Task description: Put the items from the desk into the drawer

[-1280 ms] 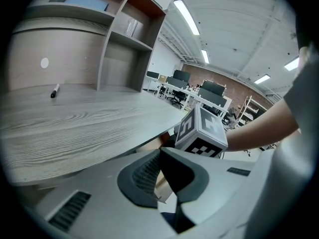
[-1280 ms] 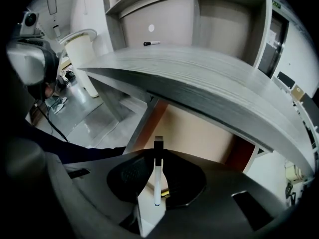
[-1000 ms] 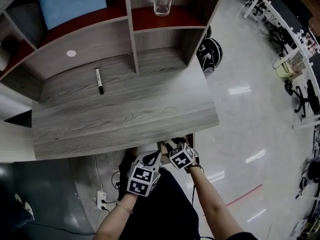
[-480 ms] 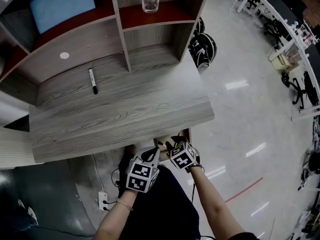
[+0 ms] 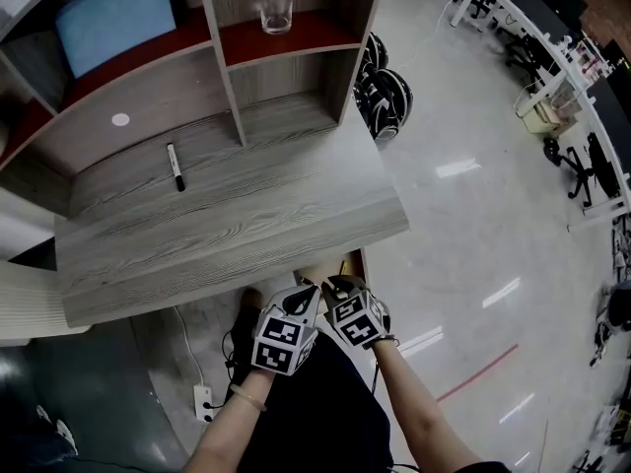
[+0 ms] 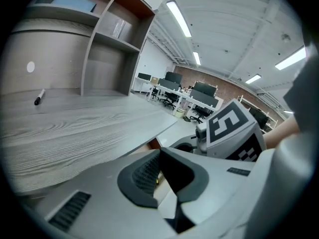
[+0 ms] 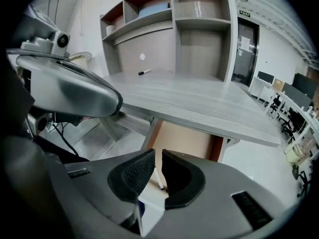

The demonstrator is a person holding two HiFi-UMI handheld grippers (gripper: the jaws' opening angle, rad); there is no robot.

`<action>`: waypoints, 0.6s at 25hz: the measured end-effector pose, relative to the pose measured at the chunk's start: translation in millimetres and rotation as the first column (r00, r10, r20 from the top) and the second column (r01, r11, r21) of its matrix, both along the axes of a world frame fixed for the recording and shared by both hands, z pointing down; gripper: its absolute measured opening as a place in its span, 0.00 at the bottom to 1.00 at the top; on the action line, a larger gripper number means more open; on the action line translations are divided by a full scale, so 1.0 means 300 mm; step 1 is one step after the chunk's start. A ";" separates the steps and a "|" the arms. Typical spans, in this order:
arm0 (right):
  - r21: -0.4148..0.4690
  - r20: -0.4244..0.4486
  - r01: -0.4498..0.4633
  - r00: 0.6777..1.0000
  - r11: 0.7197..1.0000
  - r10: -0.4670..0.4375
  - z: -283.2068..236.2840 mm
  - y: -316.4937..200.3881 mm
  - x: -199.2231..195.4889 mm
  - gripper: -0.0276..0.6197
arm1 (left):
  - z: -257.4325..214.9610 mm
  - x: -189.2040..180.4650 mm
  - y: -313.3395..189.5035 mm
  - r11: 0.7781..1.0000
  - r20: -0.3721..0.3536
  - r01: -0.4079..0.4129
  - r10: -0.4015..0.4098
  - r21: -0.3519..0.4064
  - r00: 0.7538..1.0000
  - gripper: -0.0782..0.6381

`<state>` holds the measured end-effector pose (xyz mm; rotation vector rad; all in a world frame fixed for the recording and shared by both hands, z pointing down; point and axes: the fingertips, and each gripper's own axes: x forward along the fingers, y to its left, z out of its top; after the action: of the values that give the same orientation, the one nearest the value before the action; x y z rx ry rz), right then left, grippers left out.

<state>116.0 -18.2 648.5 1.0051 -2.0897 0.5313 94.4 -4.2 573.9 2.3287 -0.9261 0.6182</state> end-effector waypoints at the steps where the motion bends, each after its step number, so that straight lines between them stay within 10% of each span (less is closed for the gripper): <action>1: 0.009 -0.002 0.000 1.000 1.000 0.000 -0.013 0.008 0.001 0.14 | -0.006 0.005 0.001 1.000 -0.004 0.001 -0.001 0.001 1.000 0.15; 15: 0.082 0.081 -0.101 0.992 0.991 0.095 -0.254 0.092 0.016 0.07 | -0.109 0.022 0.034 1.000 -0.061 -0.012 0.014 0.026 0.998 0.15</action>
<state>120.8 9.3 572.4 1.1586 -2.1550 0.5402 101.1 6.1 541.1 2.3647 -0.8969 0.5406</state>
